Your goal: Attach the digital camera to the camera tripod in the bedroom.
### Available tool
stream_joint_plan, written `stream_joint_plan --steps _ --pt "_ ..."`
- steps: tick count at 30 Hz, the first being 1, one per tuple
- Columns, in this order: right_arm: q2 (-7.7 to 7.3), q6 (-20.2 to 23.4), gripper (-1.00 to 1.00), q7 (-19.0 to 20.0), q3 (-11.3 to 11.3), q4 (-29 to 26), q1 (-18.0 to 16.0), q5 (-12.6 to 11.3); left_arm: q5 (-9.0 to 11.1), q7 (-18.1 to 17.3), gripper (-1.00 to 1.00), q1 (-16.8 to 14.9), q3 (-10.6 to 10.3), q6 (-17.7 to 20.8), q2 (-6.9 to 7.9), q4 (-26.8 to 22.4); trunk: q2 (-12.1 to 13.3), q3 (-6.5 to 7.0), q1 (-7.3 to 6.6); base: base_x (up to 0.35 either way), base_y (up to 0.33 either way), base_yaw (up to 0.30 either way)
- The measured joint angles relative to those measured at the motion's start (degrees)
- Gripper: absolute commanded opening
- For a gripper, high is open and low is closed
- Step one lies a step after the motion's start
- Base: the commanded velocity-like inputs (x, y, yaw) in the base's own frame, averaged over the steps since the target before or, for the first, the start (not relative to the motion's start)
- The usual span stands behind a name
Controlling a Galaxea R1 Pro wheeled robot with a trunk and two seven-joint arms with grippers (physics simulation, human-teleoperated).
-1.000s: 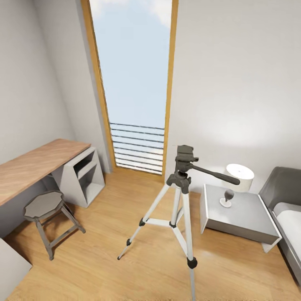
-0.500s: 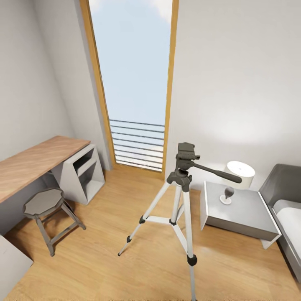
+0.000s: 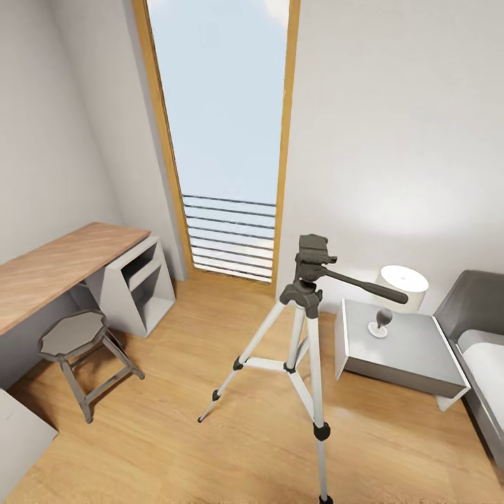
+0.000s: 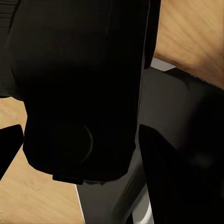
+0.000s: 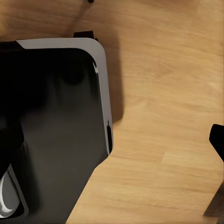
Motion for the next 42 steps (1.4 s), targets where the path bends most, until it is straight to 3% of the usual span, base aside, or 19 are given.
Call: stream_joint_plan --steps 18,42 --pt "0.00 0.01 1.00 0.45 0.00 0.00 0.00 0.07 0.05 0.00 -1.00 0.00 -0.01 0.00 0.00 0.00 -0.01 -1.04 0.00 0.000 0.000 -0.006" --pt "0.08 0.02 1.00 0.10 0.00 0.00 0.00 0.00 0.07 -0.01 -1.00 0.00 -0.02 0.00 0.00 0.00 -0.01 -1.06 0.00 0.000 0.000 -0.205"
